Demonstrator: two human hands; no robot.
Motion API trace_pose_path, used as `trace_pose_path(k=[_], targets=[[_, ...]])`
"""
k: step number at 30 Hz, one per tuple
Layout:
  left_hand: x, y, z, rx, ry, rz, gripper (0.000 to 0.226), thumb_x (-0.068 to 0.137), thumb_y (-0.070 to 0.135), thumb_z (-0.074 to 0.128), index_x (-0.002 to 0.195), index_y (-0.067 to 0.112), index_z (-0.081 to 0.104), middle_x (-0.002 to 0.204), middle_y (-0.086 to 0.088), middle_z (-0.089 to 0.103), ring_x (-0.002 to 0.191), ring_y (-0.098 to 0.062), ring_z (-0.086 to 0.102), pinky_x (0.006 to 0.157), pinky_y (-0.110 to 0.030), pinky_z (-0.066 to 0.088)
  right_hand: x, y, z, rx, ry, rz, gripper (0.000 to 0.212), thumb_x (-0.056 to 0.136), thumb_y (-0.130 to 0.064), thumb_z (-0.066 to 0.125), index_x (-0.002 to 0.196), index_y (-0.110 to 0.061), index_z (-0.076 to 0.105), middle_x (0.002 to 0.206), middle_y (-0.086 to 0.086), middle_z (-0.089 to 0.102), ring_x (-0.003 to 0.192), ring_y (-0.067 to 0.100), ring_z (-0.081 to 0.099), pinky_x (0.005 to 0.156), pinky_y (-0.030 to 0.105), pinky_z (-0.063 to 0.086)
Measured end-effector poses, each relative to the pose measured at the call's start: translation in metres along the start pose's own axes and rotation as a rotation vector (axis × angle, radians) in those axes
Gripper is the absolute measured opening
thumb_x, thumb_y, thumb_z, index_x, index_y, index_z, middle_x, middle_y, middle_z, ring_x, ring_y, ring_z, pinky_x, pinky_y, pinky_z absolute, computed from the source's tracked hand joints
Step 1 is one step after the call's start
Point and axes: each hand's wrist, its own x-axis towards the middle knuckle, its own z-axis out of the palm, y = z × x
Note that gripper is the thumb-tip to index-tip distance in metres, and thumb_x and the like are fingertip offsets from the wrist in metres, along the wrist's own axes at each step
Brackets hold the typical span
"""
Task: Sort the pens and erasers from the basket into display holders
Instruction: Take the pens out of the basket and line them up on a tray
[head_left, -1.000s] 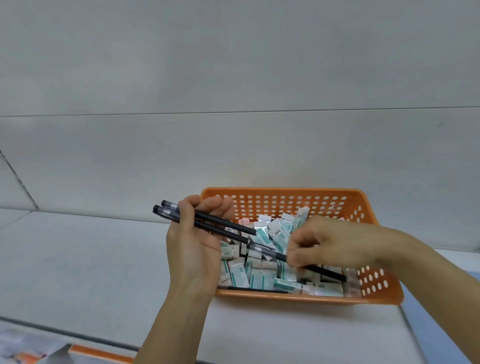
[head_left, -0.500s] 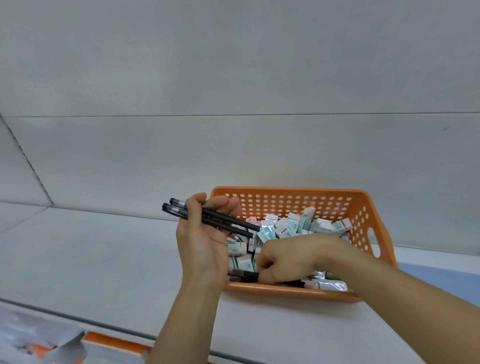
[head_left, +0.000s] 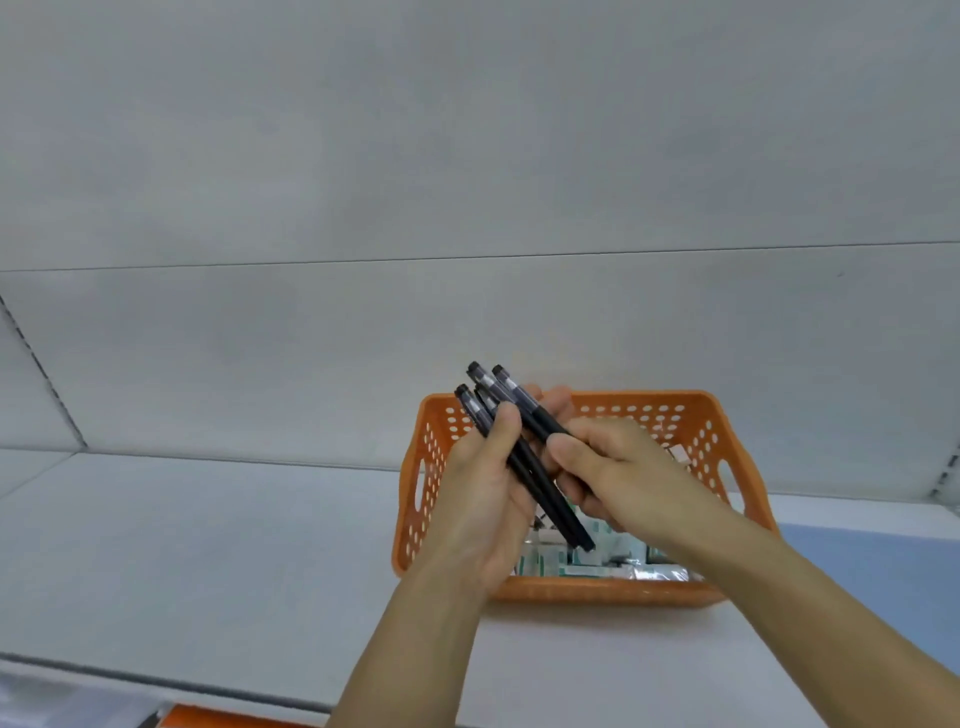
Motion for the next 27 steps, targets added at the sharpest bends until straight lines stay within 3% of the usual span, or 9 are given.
trace_pose_path(k=[5,8,9,11,14,17,20,23,27], targets=[[-0.003,-0.003,0.008,-0.027,-0.086,0.028,0.024,0.098,0.016,0.044,0.116,0.004,0.055,0.111,-0.017,0.07,0.11,-0.025,0.066,0.086,-0.034,0.057,-0.01,0.006,-0.004,-0.165,0.097,-0.059,0.04,0.098,-0.022,0.05,0.059,-0.015,0.051,0.05,-0.003,0.047,0.042,0.008,0.042,0.048,0.028,0.035],[-0.004,-0.005,0.02,-0.072,-0.106,0.072,0.017,0.096,0.012,0.046,0.11,0.005,0.055,0.1,-0.017,0.072,0.104,-0.028,0.069,0.083,-0.033,0.058,-0.028,0.011,-0.005,-0.223,0.24,-0.118,0.052,0.094,-0.049,0.045,0.058,-0.013,0.053,0.053,0.0,0.049,0.051,0.017,0.048,0.056,0.036,0.04],[-0.004,-0.005,0.026,-0.107,-0.104,0.076,0.018,0.095,0.01,0.047,0.111,0.004,0.054,0.098,-0.016,0.072,0.101,-0.029,0.07,0.081,-0.035,0.059,-0.035,0.013,-0.005,-0.124,0.339,-0.118,0.053,0.09,-0.056,0.04,0.063,-0.015,0.059,0.057,-0.004,0.055,0.056,0.014,0.052,0.06,0.035,0.042],[-0.004,-0.008,0.039,-0.179,-0.097,0.078,0.019,0.096,0.007,0.048,0.113,0.003,0.052,0.097,-0.016,0.072,0.097,-0.03,0.071,0.082,-0.042,0.059,-0.045,0.018,-0.007,0.356,0.514,-0.033,0.056,0.088,-0.062,0.035,0.09,-0.019,0.071,0.083,-0.005,0.073,0.081,0.01,0.068,0.074,0.029,0.05],[-0.011,-0.027,0.066,-0.253,-0.113,0.059,0.022,0.095,0.005,0.048,0.116,0.003,0.051,0.094,-0.015,0.072,0.094,-0.028,0.071,0.082,-0.04,0.059,-0.054,0.026,-0.015,1.054,0.449,0.102,0.07,0.096,-0.059,0.027,0.113,-0.004,0.067,0.109,0.015,0.071,0.106,0.025,0.067,0.095,0.038,0.048],[-0.019,-0.056,0.095,-0.263,-0.141,-0.002,0.017,0.095,0.008,0.048,0.11,0.005,0.055,0.085,-0.013,0.07,0.081,-0.024,0.071,0.073,-0.034,0.06,-0.069,0.035,-0.033,1.277,0.417,0.117,0.065,0.1,-0.053,0.027,0.115,-0.002,0.065,0.116,0.02,0.068,0.11,0.028,0.065,0.103,0.04,0.044],[-0.021,-0.083,0.124,-0.227,-0.156,-0.019,0.018,0.097,0.01,0.045,0.114,0.005,0.051,0.081,-0.01,0.069,0.078,-0.021,0.071,0.07,-0.031,0.059,-0.098,0.044,-0.07,0.984,0.475,0.125,0.057,0.103,-0.046,0.028,0.114,-0.007,0.067,0.11,0.014,0.072,0.104,0.024,0.068,0.094,0.039,0.049],[-0.021,-0.117,0.158,-0.063,-0.138,0.056,0.013,0.102,0.011,0.041,0.113,0.007,0.046,0.096,-0.01,0.074,0.1,-0.021,0.07,0.089,-0.038,0.054,-0.14,0.054,-0.115,0.41,0.506,0.121,0.042,0.104,-0.033,0.033,0.107,-0.013,0.07,0.093,0.005,0.074,0.082,0.021,0.071,0.079,0.038,0.055],[-0.032,-0.171,0.216,0.068,-0.205,-0.023,0.015,0.103,0.017,0.04,0.114,0.008,0.046,0.11,-0.009,0.073,0.11,-0.02,0.066,0.096,-0.04,0.047,-0.192,0.074,-0.185,0.186,0.254,0.232,0.032,0.104,-0.024,0.04,0.094,-0.003,0.061,0.072,0.006,0.064,0.06,0.016,0.057,0.058,0.03,0.048]])
